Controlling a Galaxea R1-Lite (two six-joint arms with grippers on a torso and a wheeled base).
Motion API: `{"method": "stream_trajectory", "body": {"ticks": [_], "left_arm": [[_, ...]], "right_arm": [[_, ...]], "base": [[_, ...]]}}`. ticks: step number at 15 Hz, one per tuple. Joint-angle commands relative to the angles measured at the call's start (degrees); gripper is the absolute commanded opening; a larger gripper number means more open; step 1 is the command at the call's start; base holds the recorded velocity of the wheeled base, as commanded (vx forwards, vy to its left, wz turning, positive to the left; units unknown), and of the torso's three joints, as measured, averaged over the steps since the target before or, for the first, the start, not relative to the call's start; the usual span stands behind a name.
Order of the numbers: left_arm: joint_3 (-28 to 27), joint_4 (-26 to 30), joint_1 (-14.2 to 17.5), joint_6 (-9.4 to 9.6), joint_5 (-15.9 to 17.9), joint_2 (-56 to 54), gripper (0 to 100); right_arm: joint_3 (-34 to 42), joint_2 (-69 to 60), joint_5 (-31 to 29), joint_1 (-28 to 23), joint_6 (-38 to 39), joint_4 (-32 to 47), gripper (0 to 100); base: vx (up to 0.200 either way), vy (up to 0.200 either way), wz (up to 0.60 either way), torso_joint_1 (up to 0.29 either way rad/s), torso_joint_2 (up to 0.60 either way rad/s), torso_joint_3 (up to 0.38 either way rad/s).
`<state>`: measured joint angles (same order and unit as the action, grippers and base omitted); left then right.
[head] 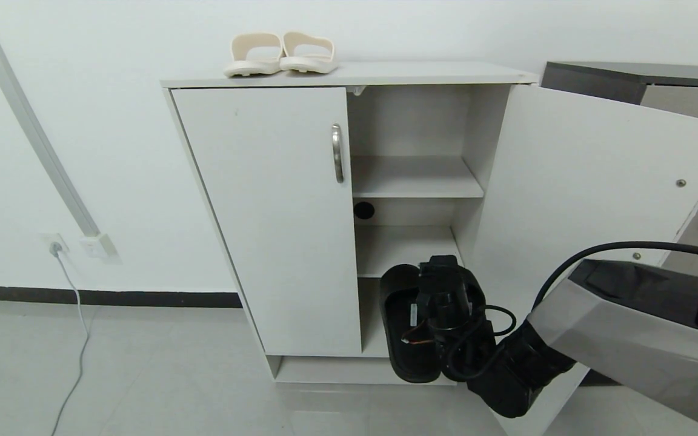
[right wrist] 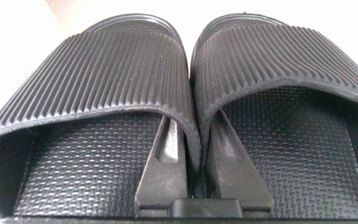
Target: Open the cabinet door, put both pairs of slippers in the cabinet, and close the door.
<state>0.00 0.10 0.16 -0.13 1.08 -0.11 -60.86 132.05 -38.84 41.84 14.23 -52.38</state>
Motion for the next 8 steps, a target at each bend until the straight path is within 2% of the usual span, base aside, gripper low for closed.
{"method": "stream_trajectory", "body": {"ticks": [1, 4, 8], "left_arm": [[0.0, -0.01, 0.02, -0.04, -0.03, 0.11, 0], [0.0, -0.01, 0.02, 0.05, 0.15, 0.11, 0], [0.0, -0.01, 0.02, 0.05, 0.23, 0.11, 0]], "right_arm": [[-0.05, 0.31, -0.01, 0.17, 0.01, 0.0, 0], [-1.81, 2.34, 0.17, 0.09, 0.01, 0.0, 0], [-4.54, 3.65, 0.34, 0.09, -0.78, 0.0, 0]], "base": [[0.0, 0.0, 0.0, 0.0, 0.0, 0.0], [0.0, 0.0, 0.0, 0.0, 0.0, 0.0], [0.0, 0.0, 0.0, 0.004, 0.0, -0.156]]}}
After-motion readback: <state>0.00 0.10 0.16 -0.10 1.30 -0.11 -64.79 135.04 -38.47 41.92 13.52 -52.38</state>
